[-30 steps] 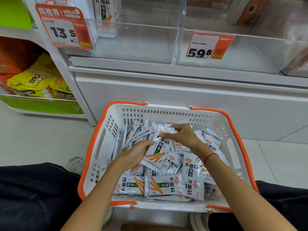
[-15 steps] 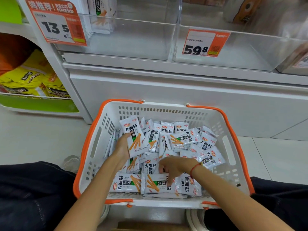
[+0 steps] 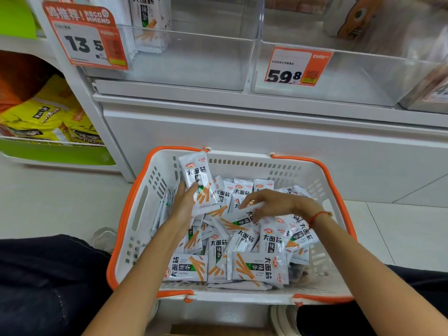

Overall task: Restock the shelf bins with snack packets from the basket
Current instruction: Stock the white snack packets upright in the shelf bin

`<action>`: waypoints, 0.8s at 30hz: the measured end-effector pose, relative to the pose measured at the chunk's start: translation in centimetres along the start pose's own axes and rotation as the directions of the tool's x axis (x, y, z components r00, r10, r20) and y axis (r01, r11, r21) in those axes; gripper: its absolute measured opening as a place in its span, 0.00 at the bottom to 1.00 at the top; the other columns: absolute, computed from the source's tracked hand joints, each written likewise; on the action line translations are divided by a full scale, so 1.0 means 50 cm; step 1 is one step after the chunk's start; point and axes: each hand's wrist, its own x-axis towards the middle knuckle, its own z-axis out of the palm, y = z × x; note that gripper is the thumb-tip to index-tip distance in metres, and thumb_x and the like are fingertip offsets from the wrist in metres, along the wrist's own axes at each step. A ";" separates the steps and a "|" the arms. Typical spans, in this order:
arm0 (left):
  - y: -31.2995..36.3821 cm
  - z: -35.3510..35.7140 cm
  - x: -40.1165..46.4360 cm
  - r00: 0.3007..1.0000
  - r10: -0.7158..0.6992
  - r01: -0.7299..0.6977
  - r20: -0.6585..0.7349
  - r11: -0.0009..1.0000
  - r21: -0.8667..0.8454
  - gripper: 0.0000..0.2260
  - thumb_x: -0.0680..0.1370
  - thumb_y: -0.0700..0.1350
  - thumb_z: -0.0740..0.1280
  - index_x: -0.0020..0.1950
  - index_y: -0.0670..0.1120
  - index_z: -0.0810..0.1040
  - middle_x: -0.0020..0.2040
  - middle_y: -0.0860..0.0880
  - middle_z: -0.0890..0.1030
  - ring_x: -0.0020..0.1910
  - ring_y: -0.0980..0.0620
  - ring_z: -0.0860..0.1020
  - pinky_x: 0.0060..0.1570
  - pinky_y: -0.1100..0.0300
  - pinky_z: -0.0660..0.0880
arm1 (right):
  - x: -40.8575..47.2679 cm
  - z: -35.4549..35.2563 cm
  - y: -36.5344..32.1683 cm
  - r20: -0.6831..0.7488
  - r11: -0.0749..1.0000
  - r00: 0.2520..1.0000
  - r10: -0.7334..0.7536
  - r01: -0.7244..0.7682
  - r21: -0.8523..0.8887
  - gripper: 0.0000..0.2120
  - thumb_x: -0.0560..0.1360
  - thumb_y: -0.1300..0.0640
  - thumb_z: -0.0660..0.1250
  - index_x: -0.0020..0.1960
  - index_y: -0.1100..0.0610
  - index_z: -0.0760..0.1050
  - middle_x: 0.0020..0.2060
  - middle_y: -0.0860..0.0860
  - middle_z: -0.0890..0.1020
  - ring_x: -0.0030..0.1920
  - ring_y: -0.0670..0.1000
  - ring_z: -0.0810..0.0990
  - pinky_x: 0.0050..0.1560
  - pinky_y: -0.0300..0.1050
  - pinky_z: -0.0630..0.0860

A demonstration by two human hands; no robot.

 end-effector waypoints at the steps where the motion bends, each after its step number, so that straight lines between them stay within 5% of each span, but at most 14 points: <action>1: 0.002 0.001 -0.002 1.000 0.012 -0.012 -0.002 0.995 0.099 0.21 0.83 0.49 0.55 0.76 0.54 0.57 0.73 0.50 0.65 0.70 0.48 0.67 0.68 0.47 0.64 | -0.004 -0.012 -0.011 0.027 0.999 1.000 -0.013 0.014 -0.039 0.14 0.73 0.65 0.68 0.56 0.51 0.77 0.53 0.50 0.80 0.48 0.47 0.78 0.50 0.39 0.75; 4: -0.003 0.014 -0.021 0.997 0.027 -0.049 0.079 0.955 0.292 0.23 0.84 0.49 0.52 0.78 0.52 0.50 0.76 0.50 0.57 0.74 0.48 0.59 0.70 0.49 0.57 | -0.010 -0.027 -0.043 0.045 0.993 0.999 -0.027 0.032 -0.115 0.12 0.74 0.59 0.70 0.56 0.60 0.77 0.52 0.53 0.83 0.47 0.48 0.80 0.51 0.42 0.75; 7: -0.018 0.034 -0.033 0.978 -0.042 -0.035 0.204 0.932 0.360 0.22 0.84 0.48 0.52 0.77 0.51 0.52 0.73 0.53 0.61 0.73 0.50 0.60 0.71 0.51 0.57 | -0.002 -0.025 -0.056 -0.119 0.999 0.992 -0.046 0.043 -0.028 0.15 0.73 0.55 0.72 0.56 0.58 0.75 0.45 0.49 0.81 0.41 0.46 0.79 0.41 0.37 0.73; 11: -0.028 0.049 -0.022 0.956 -0.136 0.028 0.261 0.925 0.378 0.20 0.83 0.46 0.51 0.76 0.51 0.56 0.76 0.51 0.59 0.74 0.50 0.59 0.71 0.52 0.57 | 0.013 -0.010 -0.044 -0.488 0.996 0.868 -0.090 0.076 -0.049 0.13 0.68 0.55 0.76 0.50 0.58 0.81 0.45 0.52 0.83 0.42 0.48 0.78 0.42 0.40 0.75; 17: -0.044 0.058 -0.025 0.963 -0.212 0.158 0.164 0.943 0.292 0.20 0.80 0.57 0.53 0.69 0.52 0.68 0.71 0.51 0.67 0.71 0.46 0.64 0.72 0.49 0.59 | 0.034 0.033 -0.033 -0.671 0.987 0.741 0.028 0.088 0.138 0.19 0.63 0.53 0.80 0.52 0.55 0.78 0.37 0.47 0.76 0.36 0.44 0.74 0.39 0.39 0.72; 20: -0.045 0.064 -0.022 0.949 -0.225 0.153 0.220 0.940 0.304 0.29 0.77 0.59 0.60 0.76 0.51 0.59 0.73 0.52 0.63 0.73 0.47 0.62 0.73 0.50 0.56 | 0.047 0.049 -0.030 -0.701 0.966 0.711 0.045 0.148 0.212 0.18 0.64 0.56 0.80 0.51 0.57 0.78 0.38 0.49 0.78 0.34 0.46 0.75 0.37 0.39 0.72; 24: -0.046 0.055 -0.015 0.936 -0.247 0.151 0.250 0.925 0.349 0.29 0.81 0.53 0.59 0.78 0.50 0.50 0.76 0.50 0.57 0.75 0.48 0.57 0.72 0.51 0.54 | 0.050 0.056 -0.034 -0.720 0.954 0.693 0.031 0.194 0.227 0.18 0.67 0.55 0.77 0.54 0.56 0.76 0.46 0.49 0.80 0.37 0.48 0.79 0.39 0.39 0.76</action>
